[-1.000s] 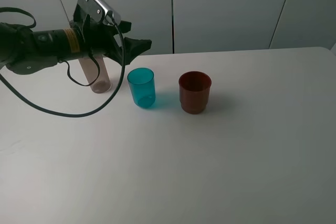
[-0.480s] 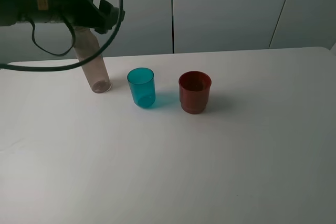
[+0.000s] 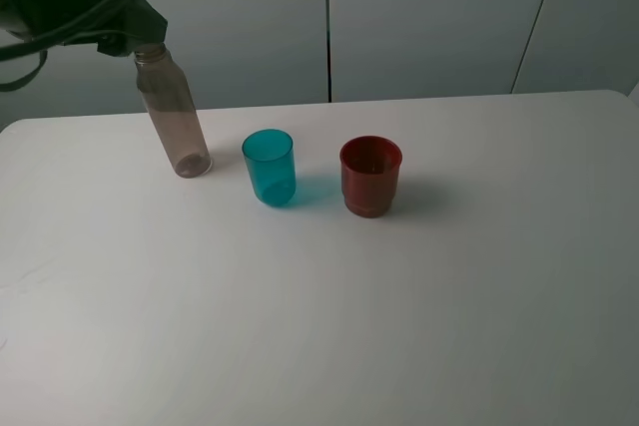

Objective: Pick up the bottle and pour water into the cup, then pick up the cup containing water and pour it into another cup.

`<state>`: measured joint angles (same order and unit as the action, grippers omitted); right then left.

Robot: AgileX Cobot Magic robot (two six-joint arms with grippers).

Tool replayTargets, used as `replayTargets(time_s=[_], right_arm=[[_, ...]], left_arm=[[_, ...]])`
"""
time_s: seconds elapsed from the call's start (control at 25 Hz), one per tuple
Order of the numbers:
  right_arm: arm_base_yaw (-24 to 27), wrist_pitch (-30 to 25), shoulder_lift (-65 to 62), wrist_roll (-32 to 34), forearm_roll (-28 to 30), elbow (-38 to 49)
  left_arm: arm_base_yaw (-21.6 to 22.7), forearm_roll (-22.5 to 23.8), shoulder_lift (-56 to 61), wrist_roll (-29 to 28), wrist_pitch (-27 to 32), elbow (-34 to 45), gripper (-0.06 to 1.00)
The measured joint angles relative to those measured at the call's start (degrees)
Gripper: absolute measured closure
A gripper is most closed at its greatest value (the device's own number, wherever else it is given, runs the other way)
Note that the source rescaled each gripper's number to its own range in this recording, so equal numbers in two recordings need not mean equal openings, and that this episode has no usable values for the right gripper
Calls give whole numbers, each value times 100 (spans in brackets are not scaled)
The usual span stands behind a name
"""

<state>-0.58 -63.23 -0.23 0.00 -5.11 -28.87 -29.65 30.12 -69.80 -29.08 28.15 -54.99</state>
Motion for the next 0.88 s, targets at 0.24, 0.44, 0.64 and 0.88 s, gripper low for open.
replayTargets(time_s=[0.24, 0.44, 0.64, 0.88], right_arm=[[0, 0, 0, 0, 0, 0], [0, 0, 0, 0, 0, 0], [0, 0, 0, 0, 0, 0], [0, 0, 0, 0, 0, 0]], left_arm=[[-38, -735, 804, -35, 1849, 14, -5], [-1, -1112, 1719, 23, 2599, 366, -5], [633, -1582, 2766, 390, 2868, 1100, -5], [1802, -1965, 4112, 1112, 2915, 1753, -5]])
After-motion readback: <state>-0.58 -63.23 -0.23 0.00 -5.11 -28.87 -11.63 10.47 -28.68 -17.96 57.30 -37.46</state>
